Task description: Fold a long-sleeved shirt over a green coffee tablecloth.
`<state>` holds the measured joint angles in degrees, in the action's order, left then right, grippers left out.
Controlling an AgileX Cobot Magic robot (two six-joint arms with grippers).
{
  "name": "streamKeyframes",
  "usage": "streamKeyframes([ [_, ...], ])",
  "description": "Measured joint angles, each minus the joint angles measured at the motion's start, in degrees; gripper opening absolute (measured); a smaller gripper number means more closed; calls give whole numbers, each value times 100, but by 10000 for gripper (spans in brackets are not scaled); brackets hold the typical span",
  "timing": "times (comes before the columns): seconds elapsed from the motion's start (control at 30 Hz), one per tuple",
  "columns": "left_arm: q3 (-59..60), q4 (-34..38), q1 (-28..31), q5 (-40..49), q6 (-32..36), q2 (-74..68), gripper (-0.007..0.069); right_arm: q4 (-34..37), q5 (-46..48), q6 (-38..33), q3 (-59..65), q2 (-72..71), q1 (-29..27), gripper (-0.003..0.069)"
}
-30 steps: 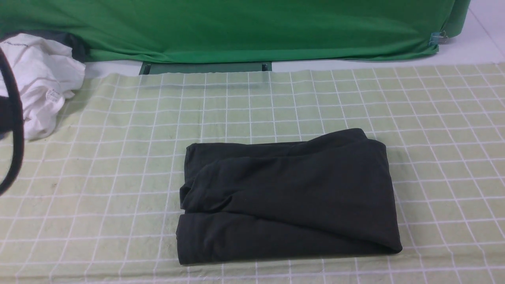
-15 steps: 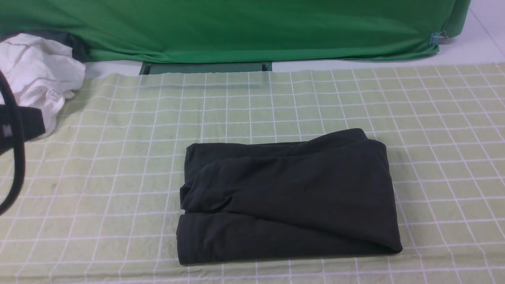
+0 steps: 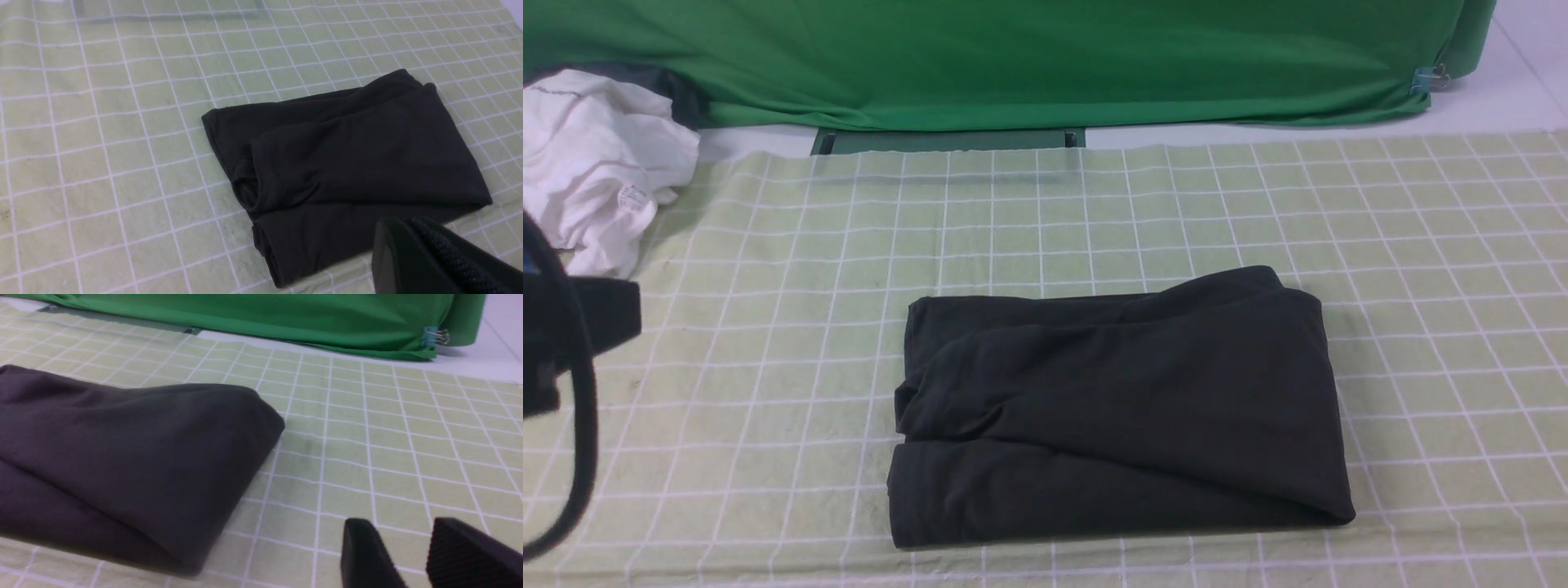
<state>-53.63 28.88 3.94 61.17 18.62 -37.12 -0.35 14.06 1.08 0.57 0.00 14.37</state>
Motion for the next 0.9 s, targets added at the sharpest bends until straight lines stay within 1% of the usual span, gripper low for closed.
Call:
streamKeyframes([
  [0.1,522,94,0,-185,237,716,13,0,0,0,0,0,26,239],
  [0.2,1224,175,0,-708,286,1668,13,0,0,0,0,0,38,239],
  [0.23,1447,176,0,-1063,263,1967,13,0,0,0,0,0,44,239],
  [0.27,1529,176,0,-1184,254,2083,13,0,0,0,0,0,44,239],
  [0.33,1976,160,0,-1996,123,2743,13,0,0,0,0,0,44,239],
  [0.43,2310,36,0,-2688,97,3274,13,0,0,0,0,0,44,239],
  [0.53,2448,-123,0,-2791,90,3497,13,0,0,0,0,0,44,239],
  [0.63,2502,-334,0,-2713,103,3537,13,0,0,0,0,0,44,239],
  [0.77,2528,-703,0,-2718,423,3547,13,0,0,0,0,0,44,239],
  [0.8,2528,-961,0,-2894,462,3547,13,0,0,0,0,0,44,239],
  [0.9,2528,-1264,0,-3279,429,3493,14,0,0,0,0,0,44,239],
])
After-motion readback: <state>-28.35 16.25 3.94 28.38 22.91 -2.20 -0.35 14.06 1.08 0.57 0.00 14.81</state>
